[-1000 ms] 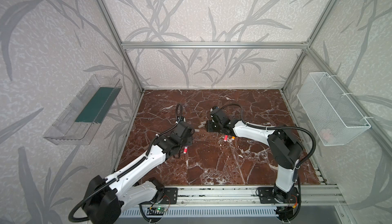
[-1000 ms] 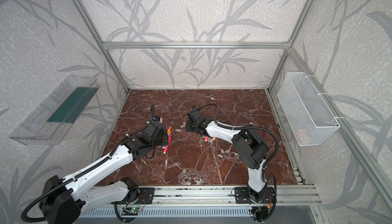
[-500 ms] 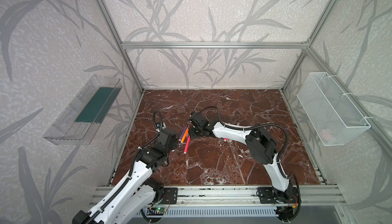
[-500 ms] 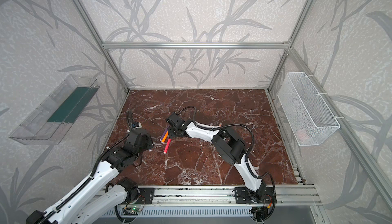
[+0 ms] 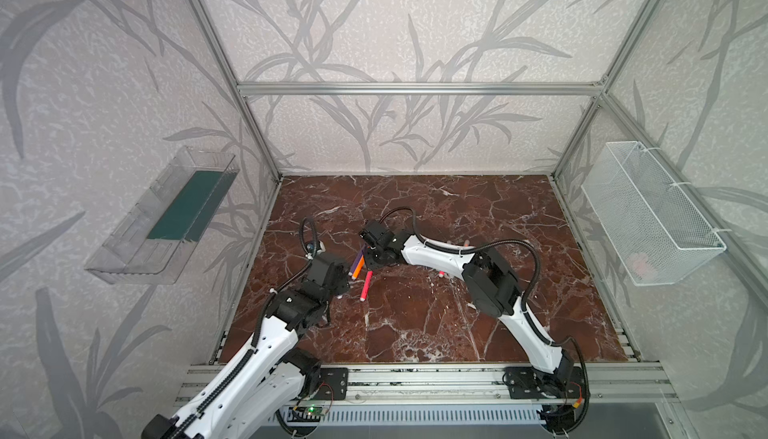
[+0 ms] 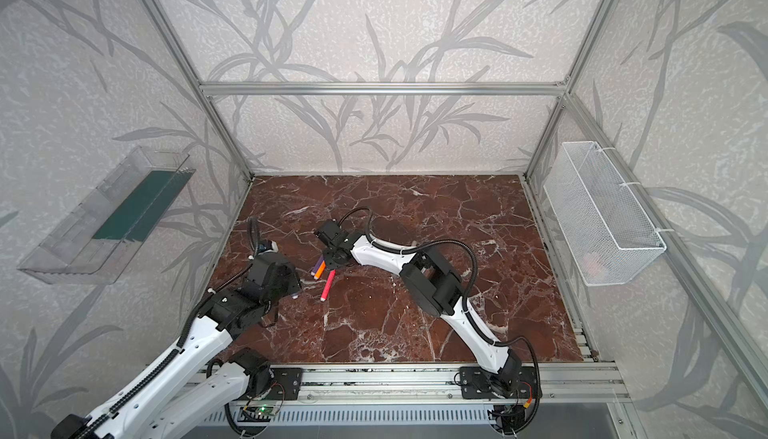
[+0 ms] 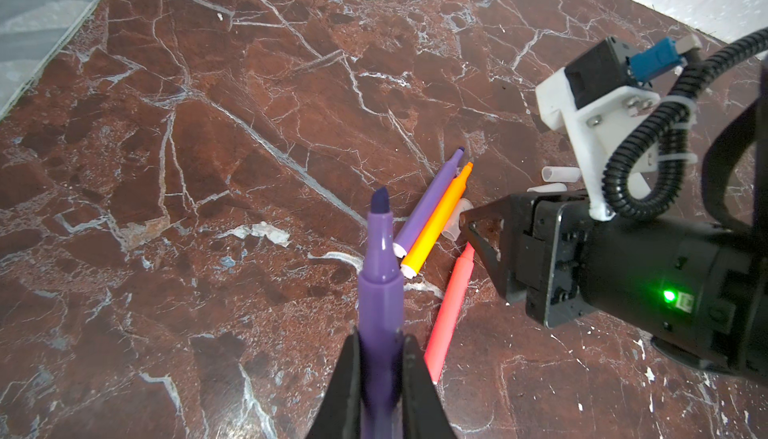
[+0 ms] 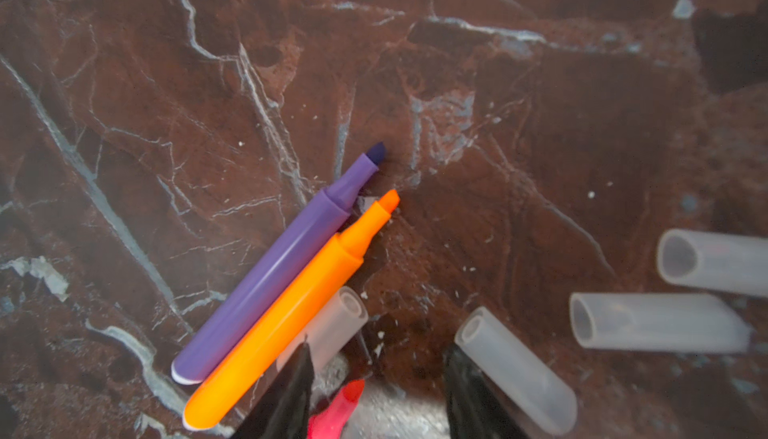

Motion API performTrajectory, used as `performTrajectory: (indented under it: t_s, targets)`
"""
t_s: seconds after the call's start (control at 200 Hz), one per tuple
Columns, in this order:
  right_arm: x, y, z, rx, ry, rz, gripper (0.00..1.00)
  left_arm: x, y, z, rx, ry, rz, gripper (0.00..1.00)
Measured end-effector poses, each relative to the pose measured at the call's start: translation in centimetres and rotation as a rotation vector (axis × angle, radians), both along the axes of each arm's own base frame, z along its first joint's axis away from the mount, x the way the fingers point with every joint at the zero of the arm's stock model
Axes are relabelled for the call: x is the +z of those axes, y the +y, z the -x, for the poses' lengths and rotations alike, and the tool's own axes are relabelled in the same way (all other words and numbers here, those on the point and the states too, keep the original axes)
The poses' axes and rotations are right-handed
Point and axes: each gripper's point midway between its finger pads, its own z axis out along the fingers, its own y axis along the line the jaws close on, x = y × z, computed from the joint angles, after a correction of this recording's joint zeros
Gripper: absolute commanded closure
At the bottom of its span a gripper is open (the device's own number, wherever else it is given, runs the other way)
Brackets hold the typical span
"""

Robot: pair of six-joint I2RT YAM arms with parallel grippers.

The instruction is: Insert the pens into the pen caps

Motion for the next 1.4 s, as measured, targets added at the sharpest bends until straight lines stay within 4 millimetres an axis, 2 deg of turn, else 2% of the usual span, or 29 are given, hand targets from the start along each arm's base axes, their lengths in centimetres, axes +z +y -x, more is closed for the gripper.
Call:
performTrajectory:
  t_s: [0.175,0.685,0.94,1.07,1.254,1.314,1.404]
  targets:
    - [-0.5,0.0,0.0,0.002,0.001,0.007,0.48,-0.1,-0.1,0.0,-0.005,0.003,0.005,1.0]
    - [-0.1,0.3,0.4,0.018,-0.021,-0.063,0.42,-0.4,-0.4,0.0,-0.014,0.013,0.012,1.0]
    - [1.2,1.3,-0.3,0.019,-0.037,-0.086,0.42,-0.5,-0.5,0.0,-0.019,0.016,0.016,1.0]
    - [1.3,1.5,-0.5,0.018,-0.04,-0.085,0.45,-0.4,-0.5,-0.1,-0.018,0.015,0.017,1.0]
    - [-0.3,1.1,-0.2,0.014,-0.024,-0.047,0.51,-0.6,-0.4,-0.1,-0.014,0.016,0.018,1.0]
    - [-0.3,1.1,-0.2,0.013,-0.027,-0.045,0.56,-0.6,-0.4,0.0,-0.016,0.018,0.019,1.0]
    - [-0.3,1.0,-0.2,0.012,-0.027,-0.039,0.56,-0.6,-0.4,0.0,-0.016,0.018,0.019,1.0]
